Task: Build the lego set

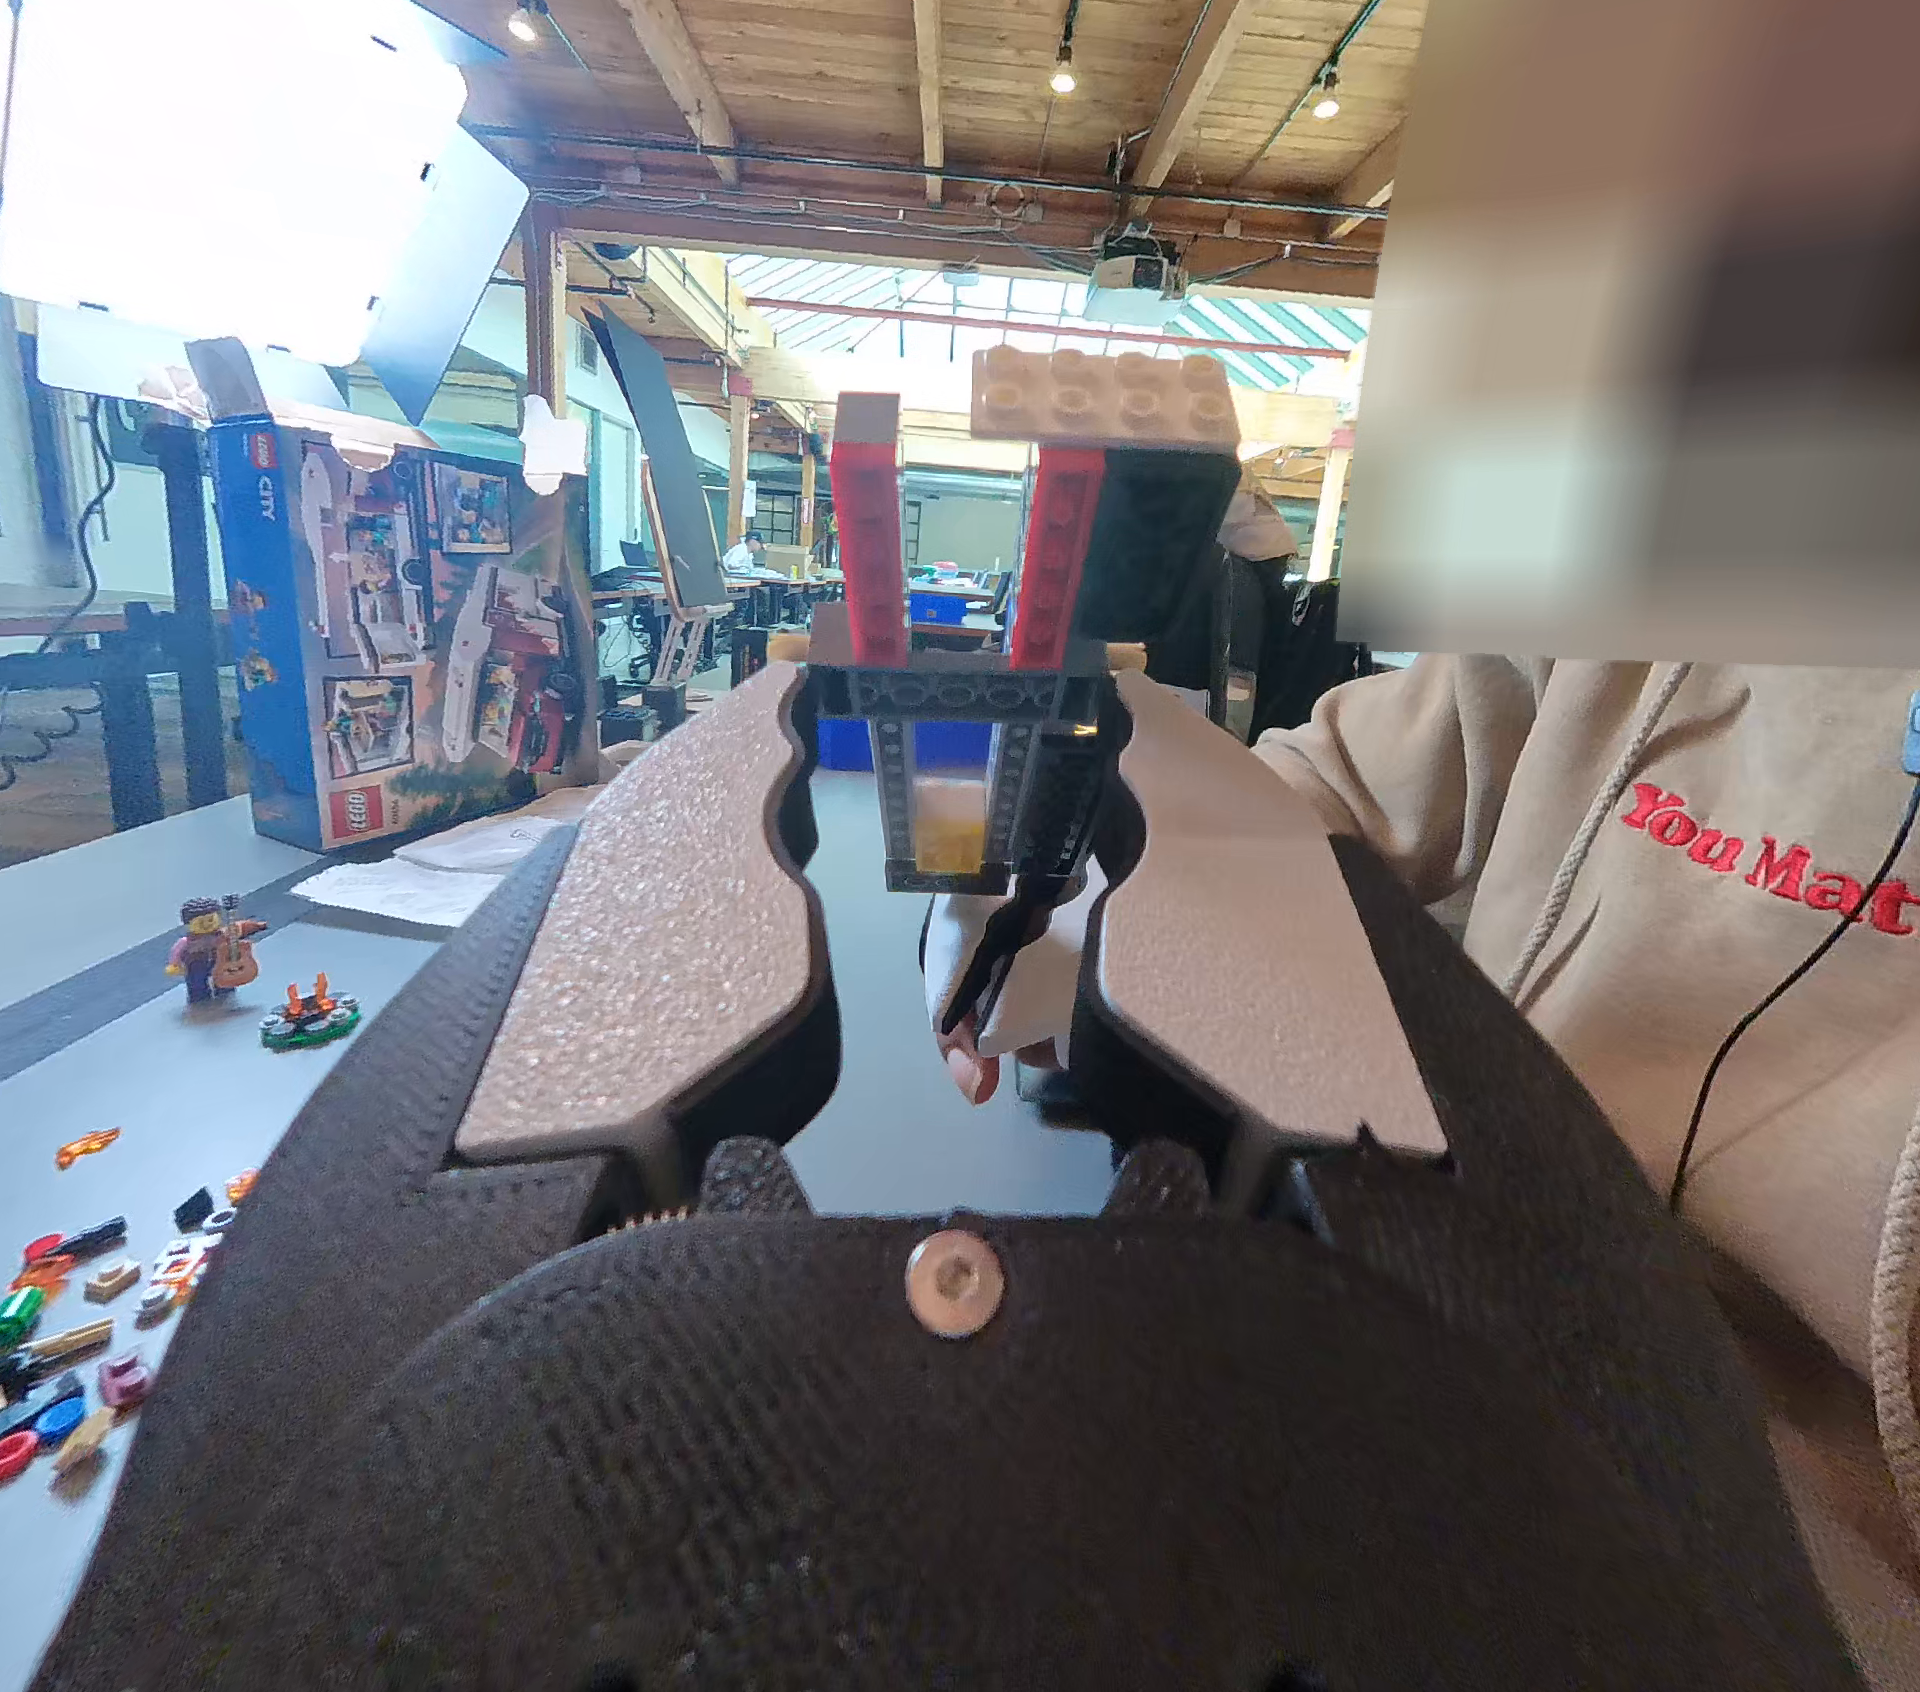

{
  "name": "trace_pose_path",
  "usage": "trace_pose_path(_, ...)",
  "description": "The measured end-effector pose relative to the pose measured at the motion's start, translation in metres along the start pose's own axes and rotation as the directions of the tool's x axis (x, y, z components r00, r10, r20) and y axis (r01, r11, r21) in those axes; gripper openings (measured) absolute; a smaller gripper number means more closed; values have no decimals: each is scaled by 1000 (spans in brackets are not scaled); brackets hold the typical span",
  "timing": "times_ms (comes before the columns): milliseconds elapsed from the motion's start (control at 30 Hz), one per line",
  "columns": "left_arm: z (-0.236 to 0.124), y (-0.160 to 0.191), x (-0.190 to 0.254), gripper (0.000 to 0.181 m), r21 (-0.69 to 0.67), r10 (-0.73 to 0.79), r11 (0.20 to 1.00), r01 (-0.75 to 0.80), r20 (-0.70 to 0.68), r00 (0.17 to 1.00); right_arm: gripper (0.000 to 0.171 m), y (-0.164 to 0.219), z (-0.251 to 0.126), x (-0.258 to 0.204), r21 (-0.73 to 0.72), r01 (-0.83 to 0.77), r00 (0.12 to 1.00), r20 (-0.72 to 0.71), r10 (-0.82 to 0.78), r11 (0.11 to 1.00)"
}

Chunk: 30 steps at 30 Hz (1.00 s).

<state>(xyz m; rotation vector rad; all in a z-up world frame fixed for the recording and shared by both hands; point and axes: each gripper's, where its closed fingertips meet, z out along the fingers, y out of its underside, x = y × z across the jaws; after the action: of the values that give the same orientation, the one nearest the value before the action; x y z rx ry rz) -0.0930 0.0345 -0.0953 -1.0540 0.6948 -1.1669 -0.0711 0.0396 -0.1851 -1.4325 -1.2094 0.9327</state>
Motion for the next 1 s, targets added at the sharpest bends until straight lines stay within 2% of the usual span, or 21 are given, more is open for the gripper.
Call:
trace_pose_path(67,-2,-1,-1,52,-11,25,1000,-25,16,1000,10,1,-1,4,-3,6,1000,-11,-6,1000)
trace_pose_path(167,-6,-2,-3,51,-14,39,999,-39,35,999,27,4,-2,13,-20,1,1000,-11,-1,1000)
trace_pose_path(333,-6,-1,0,52,-24,39,999,-38,25,999,68,2,-9,20,-1,31,988,153,-31,1000)
trace_pose_path(433,0,10,4,52,-51,22,998,-22,0,1000,74,-5,-14,16,30,25,969,244,-31,999)
trace_pose_path(500,5,12,10,52,-36,-9,999,8,-26,1000,75,-6,-13,9,23,33,959,281,-38,999)
trace_pose_path(600,11,14,17,52,-46,2,999,-4,-50,999,50,-9,-18,-12,56,38,923,382,-57,998)
trace_pose_path(700,10,17,17,52,-68,5,998,-8,-55,998,38,-6,-18,-8,49,80,926,365,-92,996)
trace_pose_path(767,9,20,14,52,-93,-1,996,-4,-46,999,36,-5,-22,-2,29,93,923,373,-97,995)
trace_pose_path(933,-2,51,-7,50,-284,-44,957,50,27,999,36,17,-24,21,-128,165,927,360,-110,978)
trace_pose_path(1000,-11,72,-22,59,-396,-67,912,104,105,992,35,30,-23,32,-197,161,926,370,-79,967)
